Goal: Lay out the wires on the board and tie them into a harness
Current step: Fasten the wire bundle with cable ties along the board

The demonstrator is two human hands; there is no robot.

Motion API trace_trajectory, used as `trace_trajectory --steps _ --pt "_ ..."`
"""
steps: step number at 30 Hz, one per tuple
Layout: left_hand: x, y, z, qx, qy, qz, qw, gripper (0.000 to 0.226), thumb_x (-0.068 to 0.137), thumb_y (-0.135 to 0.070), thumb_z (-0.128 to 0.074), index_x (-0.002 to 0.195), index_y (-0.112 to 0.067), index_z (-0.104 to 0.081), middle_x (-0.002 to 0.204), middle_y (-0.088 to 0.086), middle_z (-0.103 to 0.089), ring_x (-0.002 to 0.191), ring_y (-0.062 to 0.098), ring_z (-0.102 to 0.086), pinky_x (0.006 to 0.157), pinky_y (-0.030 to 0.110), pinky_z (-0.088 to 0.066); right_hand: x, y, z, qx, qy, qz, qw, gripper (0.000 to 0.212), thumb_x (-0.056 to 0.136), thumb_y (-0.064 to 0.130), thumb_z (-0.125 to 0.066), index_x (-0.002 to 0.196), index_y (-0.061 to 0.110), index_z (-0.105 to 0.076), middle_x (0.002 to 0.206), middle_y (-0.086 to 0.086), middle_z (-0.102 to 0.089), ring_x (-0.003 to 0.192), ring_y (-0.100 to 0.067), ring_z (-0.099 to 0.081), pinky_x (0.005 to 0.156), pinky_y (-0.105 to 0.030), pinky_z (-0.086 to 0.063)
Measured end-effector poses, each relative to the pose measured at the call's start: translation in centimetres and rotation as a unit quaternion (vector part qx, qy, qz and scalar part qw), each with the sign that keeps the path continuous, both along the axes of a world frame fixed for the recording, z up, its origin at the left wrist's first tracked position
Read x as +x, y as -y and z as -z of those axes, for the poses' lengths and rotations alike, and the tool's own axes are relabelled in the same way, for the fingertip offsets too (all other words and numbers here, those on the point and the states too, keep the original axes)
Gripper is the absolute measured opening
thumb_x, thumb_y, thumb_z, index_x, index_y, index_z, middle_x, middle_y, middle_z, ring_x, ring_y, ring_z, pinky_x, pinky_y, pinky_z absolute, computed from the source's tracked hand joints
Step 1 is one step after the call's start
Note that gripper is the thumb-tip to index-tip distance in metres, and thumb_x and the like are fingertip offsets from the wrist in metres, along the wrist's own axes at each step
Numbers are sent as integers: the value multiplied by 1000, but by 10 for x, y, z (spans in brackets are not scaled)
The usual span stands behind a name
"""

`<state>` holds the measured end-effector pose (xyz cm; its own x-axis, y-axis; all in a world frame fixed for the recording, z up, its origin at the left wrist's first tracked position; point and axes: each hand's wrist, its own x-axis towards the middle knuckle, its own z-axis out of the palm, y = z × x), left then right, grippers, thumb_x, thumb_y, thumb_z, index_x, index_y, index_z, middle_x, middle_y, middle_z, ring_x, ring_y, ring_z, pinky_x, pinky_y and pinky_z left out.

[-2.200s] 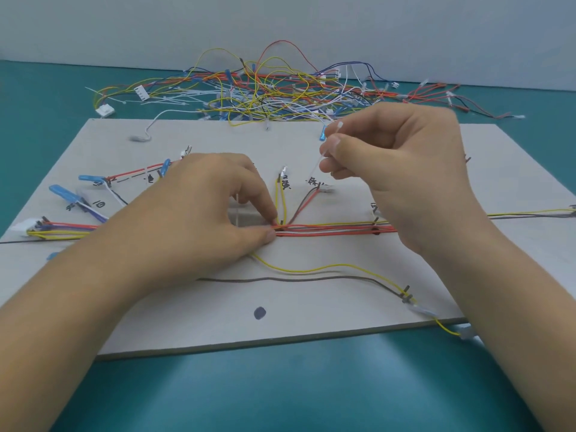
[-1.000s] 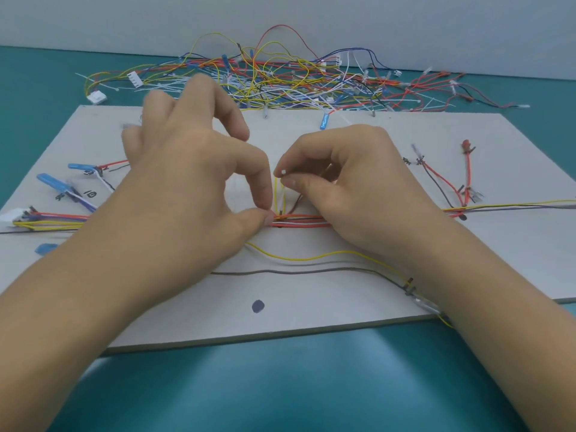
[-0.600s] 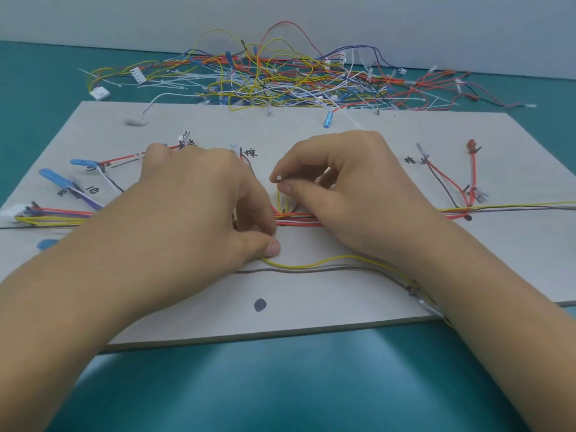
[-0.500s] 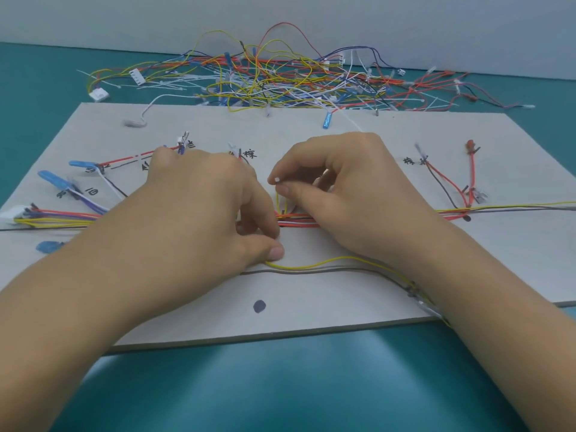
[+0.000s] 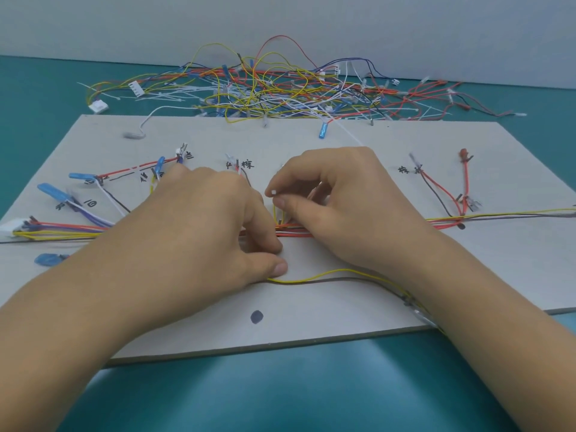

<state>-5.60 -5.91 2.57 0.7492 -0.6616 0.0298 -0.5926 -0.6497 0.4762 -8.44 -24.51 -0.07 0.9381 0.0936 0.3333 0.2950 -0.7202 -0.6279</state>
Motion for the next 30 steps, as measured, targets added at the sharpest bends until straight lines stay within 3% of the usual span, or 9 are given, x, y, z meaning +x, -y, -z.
trace_trajectory --steps 3,8,12,20,24,26,28,30 --pt "0 0 1 -11 -5 4 1000 28 66 -68 -70 74 -43 -81 72 -21 -71 83 12 -62 90 42 -47 0 0 0 4 -2 -1 1000 14 85 2 -73 90 13 -79 77 6 -74 69 -5 -66 65 -10 -46" --pt "-5 -1 3 -15 32 -2 999 12 71 -41 -73 77 -39 -83 68 -21 -70 70 3 -62 78 33 -55 -1 0 -1 0 -4 -2 1000 13 85 3 -72 90 13 -79 75 8 -72 67 -4 -63 64 -11 -45" --pt "-9 1 5 -6 62 -17 998 14 68 -25 -77 74 -37 -81 64 -19 -68 66 2 -59 70 34 -57 -1 0 -1 -2 -4 -3 1000 13 85 4 -72 90 13 -78 75 9 -72 67 -6 -64 64 -13 -47" --pt "-2 -6 3 -14 85 -37 996 20 64 -27 -61 78 -33 -74 51 -15 -55 54 -1 -52 58 28 -51 -2 2 -2 17 -12 -2 1000 12 86 3 -71 89 13 -77 73 10 -71 67 -7 -65 63 -13 -47" --pt "1 -14 3 21 97 -34 995 13 61 -21 -69 70 -30 -72 53 -16 -56 67 -3 -58 54 18 -42 -3 2 -2 13 -14 -7 1000 11 86 4 -73 89 13 -78 77 7 -73 67 -6 -63 63 -12 -44" --pt "0 -15 3 34 110 -29 993 17 57 -15 -73 64 -30 -71 43 -16 -45 46 3 -50 52 16 -42 -4 2 -2 7 -14 -11 1000 11 86 4 -73 88 13 -78 78 8 -73 66 -3 -61 64 -11 -43" --pt "-1 -16 3 24 111 -35 993 17 55 -16 -72 60 -31 -69 42 -17 -43 44 -4 -44 52 17 -44 -4 3 -1 3 -12 -14 1000 10 86 4 -73 88 13 -78 77 8 -72 66 -2 -60 64 -11 -42" --pt "-2 -16 3 7 105 -48 993 11 53 -24 -64 57 -34 -65 47 -12 -53 42 0 -48 50 21 -48 -5 3 -1 3 -12 -16 1000 10 86 5 -73 88 13 -78 77 8 -72 66 -3 -60 64 -10 -42"
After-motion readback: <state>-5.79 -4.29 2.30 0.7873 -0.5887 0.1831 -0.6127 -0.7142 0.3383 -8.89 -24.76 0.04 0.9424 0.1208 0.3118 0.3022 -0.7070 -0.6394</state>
